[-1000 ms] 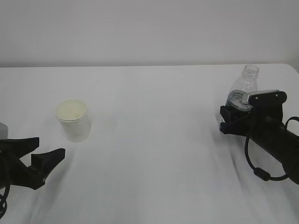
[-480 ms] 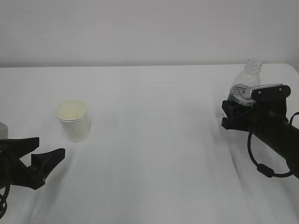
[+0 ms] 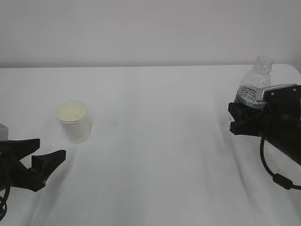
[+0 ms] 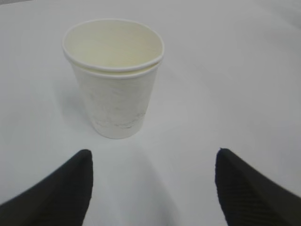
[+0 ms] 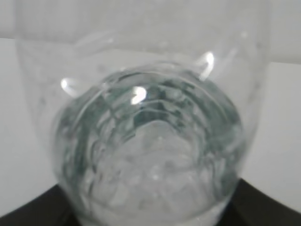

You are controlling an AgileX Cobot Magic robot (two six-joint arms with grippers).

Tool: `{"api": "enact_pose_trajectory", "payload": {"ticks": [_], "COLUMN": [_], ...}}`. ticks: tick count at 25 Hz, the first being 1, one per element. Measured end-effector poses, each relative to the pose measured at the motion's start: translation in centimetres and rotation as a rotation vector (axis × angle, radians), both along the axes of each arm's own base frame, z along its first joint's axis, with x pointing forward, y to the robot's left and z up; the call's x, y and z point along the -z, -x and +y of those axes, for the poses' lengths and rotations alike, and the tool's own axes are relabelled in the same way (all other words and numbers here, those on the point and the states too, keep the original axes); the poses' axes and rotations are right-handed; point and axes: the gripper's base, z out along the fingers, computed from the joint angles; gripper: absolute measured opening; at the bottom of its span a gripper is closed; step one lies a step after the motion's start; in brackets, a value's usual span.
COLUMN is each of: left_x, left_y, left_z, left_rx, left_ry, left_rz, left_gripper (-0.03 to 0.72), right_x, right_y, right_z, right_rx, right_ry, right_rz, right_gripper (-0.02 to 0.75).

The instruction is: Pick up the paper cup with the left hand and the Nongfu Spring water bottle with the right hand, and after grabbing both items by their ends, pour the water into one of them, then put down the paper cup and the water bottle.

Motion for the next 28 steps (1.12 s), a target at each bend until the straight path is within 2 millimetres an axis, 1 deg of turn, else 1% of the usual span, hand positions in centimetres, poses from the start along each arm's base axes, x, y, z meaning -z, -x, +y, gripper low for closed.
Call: {"api": "enact_pose_trajectory", "payload": {"ticks": [5,8,14,18,19,24,28], "left_x": [0.0,0.0,0.0,-0.1,-0.2,-0.7,-0.2], "left_y": [0.0,0.0,0.0,-0.2,-0.4,-1.8,-2.2], "left_z": [0.0,0.0,0.0,0.0,0.0,-0.1,0.0], "left_rx": [0.000,0.000,0.000,-0.009,-0.012,-0.023,-0.049], "left_ry": [0.000,0.000,0.000,0.001,0.003,0.012,0.011], "left_rz": [0.000,0.000,0.000,-0.005,-0.013,-0.057,-0.043], "left_gripper": [0.586,0.586,0.590,0.620,0.610,0.662,0.669], "right_x": [-1.6,-2.2,-2.0,-1.9,-1.8,-1.7,-1.7], "right_y": [1.9,2.9,4.2,4.8,4.9,5.0,5.0], "right_z": [0.0,-0.1,-0.2,-0.1,-0.1,-0.1,-0.1], "right_rx": [-0.016,-0.018,-0.027,-0.046,-0.046,-0.052,-0.052], "right_ry": [0.003,0.003,0.007,0.012,0.012,0.028,0.029], "right_rz": [-0.014,-0.018,0.010,0.021,0.025,0.026,0.026], "right_gripper": [0.412,0.412,0.411,0.411,0.411,0.411,0.411]}}
